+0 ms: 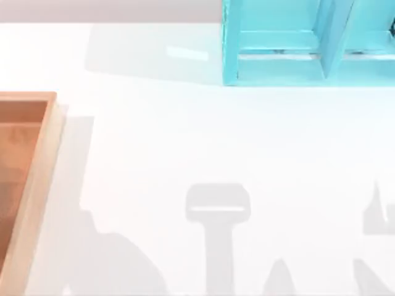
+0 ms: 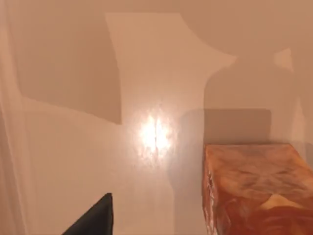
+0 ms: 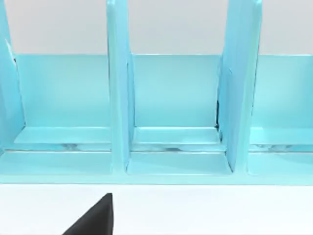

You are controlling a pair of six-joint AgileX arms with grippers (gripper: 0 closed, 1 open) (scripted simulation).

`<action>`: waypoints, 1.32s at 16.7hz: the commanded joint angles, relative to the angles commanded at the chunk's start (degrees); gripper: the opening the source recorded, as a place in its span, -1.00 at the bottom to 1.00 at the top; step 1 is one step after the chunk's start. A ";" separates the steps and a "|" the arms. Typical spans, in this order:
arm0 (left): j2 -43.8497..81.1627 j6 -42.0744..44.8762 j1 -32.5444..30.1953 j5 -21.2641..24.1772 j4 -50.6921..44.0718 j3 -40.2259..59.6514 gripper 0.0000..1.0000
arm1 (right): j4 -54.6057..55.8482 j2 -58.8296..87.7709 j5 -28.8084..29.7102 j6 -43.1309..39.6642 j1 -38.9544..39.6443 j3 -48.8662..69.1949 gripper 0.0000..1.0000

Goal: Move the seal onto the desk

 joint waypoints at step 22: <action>0.92 -0.04 -0.05 0.00 5.35 -4.31 -1.00 | 0.00 0.00 0.00 0.00 0.00 0.00 1.00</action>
